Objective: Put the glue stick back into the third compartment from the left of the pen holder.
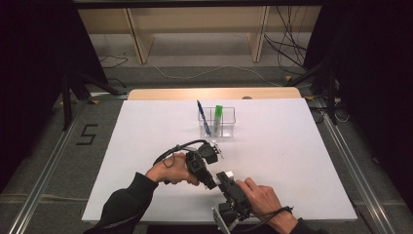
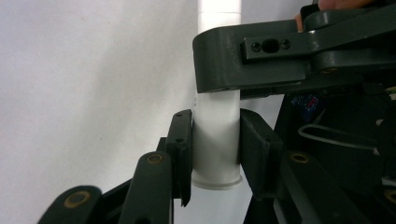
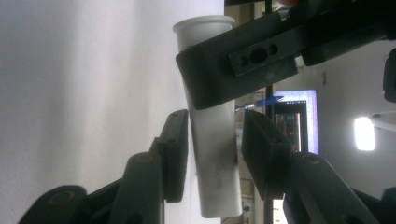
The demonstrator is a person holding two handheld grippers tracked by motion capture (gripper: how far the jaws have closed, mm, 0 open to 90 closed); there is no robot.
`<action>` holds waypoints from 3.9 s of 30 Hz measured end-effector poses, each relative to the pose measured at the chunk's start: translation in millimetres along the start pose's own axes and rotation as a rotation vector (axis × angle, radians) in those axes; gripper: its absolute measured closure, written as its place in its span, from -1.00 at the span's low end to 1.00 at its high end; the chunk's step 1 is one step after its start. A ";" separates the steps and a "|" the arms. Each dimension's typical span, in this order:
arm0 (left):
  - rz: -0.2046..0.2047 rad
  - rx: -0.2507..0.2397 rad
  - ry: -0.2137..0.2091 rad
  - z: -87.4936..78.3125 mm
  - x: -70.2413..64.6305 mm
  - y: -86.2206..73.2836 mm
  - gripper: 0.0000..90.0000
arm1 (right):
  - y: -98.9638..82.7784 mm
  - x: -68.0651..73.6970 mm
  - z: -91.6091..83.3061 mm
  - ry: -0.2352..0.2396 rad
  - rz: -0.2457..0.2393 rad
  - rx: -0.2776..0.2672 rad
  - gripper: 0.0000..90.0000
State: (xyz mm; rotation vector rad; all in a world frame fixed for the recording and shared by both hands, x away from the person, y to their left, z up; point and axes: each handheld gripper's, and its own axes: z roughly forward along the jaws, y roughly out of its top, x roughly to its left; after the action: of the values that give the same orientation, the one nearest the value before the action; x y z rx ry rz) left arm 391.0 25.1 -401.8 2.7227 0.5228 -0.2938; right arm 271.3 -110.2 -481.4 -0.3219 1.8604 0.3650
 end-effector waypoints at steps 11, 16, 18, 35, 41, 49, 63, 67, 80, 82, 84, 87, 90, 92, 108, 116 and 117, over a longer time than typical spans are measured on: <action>-0.015 0.019 -0.014 2.8 0.7 0.5 0.48 | 0.5 4.0 -0.1 0.019 -0.049 -0.002 0.56; -0.023 0.041 -0.034 5.2 2.5 -0.2 0.46 | 1.0 7.2 -0.6 0.022 -0.069 -0.013 0.57; -0.022 0.047 -0.049 4.9 3.3 -0.6 0.44 | 0.9 7.0 -0.3 0.018 -0.072 -0.026 0.57; -0.087 -0.172 0.002 -26.9 9.4 -19.5 -0.40 | -12.7 0.2 1.6 0.032 -0.012 0.010 0.57; -0.113 -0.310 0.069 -36.4 13.9 -32.6 -0.46 | -19.7 -3.7 3.7 0.034 0.038 0.005 0.57; -0.142 -0.510 0.176 -46.8 17.2 -57.9 -0.48 | -27.5 -9.4 5.9 0.046 0.085 0.025 0.57; -0.196 -0.713 0.295 -44.3 17.5 -96.9 -0.53 | -37.0 -19.8 10.6 0.081 0.219 0.036 0.57; -0.210 -0.772 0.328 -41.1 16.4 -108.2 -0.53 | -46.0 -28.6 14.3 0.089 0.317 0.031 0.57; -0.212 -0.862 0.364 -33.2 12.3 -132.8 -0.63 | -77.4 -63.2 35.4 0.185 0.732 -0.008 0.57; -0.221 -0.890 0.365 -33.2 10.9 -136.3 -0.65 | -83.3 -68.8 40.0 0.210 0.808 -0.012 0.57; -0.224 -0.906 0.372 -32.4 10.2 -139.2 -0.67 | -89.5 -74.4 44.4 0.227 0.880 -0.020 0.57; -0.225 -0.913 0.387 -31.4 9.7 -142.6 -0.70 | -98.7 -84.1 51.5 0.246 0.997 -0.019 0.57; -0.232 -0.916 0.409 -31.0 10.2 -145.7 -0.71 | -109.0 -94.5 59.9 0.247 1.117 -0.022 0.57; -0.231 -0.910 0.428 -29.7 10.7 -148.0 -0.71 | -114.9 -100.5 66.1 0.249 1.177 -0.020 0.57; -0.268 -0.956 0.492 -30.0 9.3 -161.0 -0.71 | -127.8 -131.2 106.5 0.227 1.425 -0.063 0.57; -0.269 -0.955 0.498 -27.9 9.5 -160.5 -0.70 | -129.1 -144.7 124.6 0.203 1.469 -0.071 0.57; -0.269 -0.955 0.500 -27.6 9.7 -160.5 -0.70 | -129.2 -145.6 126.6 0.202 1.480 -0.070 0.57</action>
State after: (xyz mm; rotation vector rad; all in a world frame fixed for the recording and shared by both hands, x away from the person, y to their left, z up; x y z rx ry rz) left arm 340.7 178.2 -427.2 1.7638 0.8796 0.4805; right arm 476.8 -171.4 -392.1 1.0983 1.9777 1.4030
